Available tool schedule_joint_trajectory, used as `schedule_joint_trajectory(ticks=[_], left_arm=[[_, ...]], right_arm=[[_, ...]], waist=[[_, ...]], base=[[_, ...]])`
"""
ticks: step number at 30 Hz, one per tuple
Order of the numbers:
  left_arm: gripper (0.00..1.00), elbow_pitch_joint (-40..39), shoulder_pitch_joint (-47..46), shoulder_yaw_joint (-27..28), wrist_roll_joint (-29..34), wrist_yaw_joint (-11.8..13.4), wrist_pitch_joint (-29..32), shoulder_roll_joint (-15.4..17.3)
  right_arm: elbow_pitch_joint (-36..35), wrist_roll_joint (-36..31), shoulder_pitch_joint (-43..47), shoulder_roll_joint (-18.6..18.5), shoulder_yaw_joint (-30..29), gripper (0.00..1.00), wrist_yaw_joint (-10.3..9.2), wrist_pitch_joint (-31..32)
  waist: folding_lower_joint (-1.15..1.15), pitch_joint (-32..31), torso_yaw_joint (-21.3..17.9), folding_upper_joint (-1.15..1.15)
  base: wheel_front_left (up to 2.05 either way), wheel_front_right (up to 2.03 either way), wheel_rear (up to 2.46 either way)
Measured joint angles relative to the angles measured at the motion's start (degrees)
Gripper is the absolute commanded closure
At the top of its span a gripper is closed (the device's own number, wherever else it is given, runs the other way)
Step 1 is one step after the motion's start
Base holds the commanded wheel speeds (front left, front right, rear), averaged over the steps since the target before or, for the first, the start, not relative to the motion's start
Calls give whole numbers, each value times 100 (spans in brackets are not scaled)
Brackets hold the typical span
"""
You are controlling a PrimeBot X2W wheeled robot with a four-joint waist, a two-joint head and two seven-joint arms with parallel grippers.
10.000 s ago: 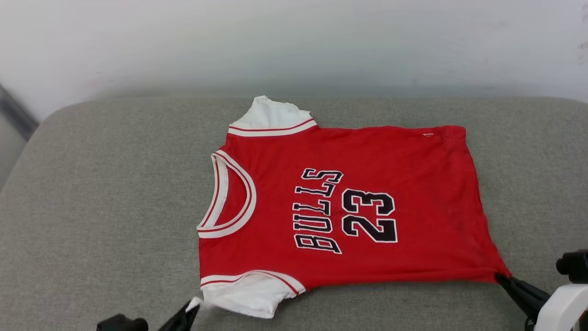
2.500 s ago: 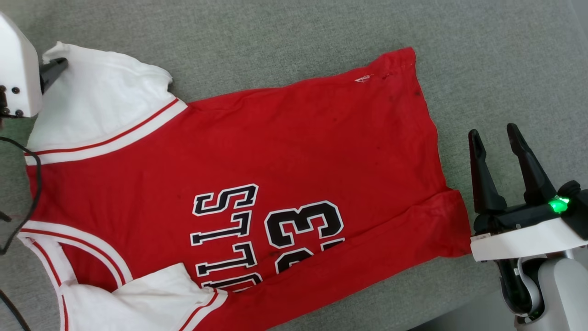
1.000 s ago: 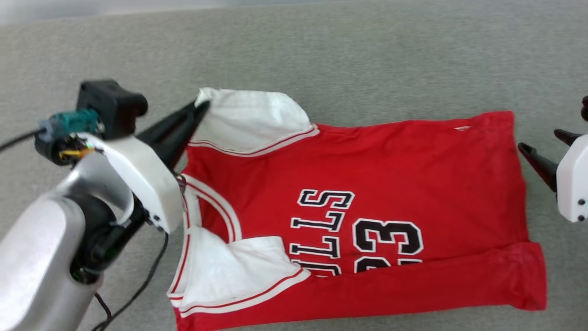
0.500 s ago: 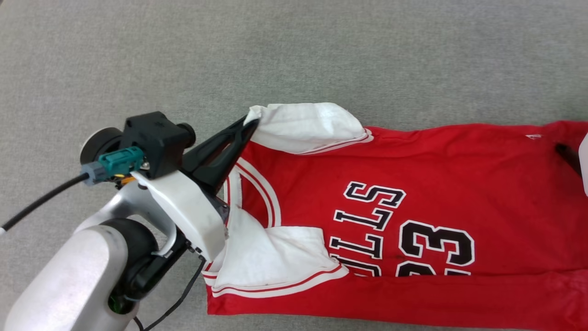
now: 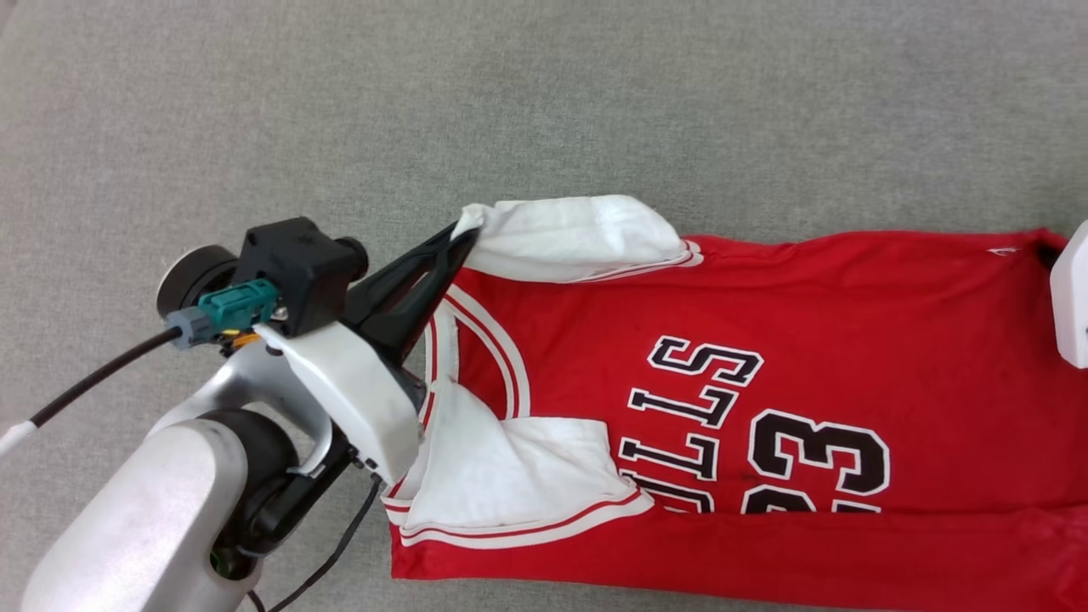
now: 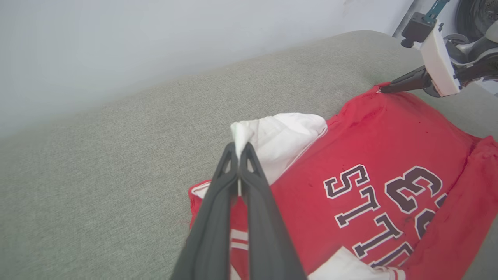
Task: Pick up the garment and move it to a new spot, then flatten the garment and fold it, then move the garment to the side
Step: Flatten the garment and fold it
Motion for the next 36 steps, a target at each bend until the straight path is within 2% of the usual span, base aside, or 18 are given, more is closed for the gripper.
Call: schedule_joint_trajectory(ticks=[11,22,30,36], left_arm=[[100,342,700,300,-212,247,-257,209],[100,201,1926,481,-501,576,-403,466],[100,304,2755,392,-673,672,-486,522],[100,771,3023,137,-717,567,-482,465]], right_arm=[[149,412,236,88,146,100,8,-1076],[-535,769,1699,-110,-220,100,9,-1855],[-1107,738,2746,-51,-213,100,8,-1961],[-1372,513,3081,-212,158,100,8,-2006]], waist=[[1,-755,-307,0],[1,-1582,-558,0],[0,-1752,-688,0],[0,-1724,-705,0]], base=[[0,0,0],[0,0,0],[0,0,0],[0,0,0]])
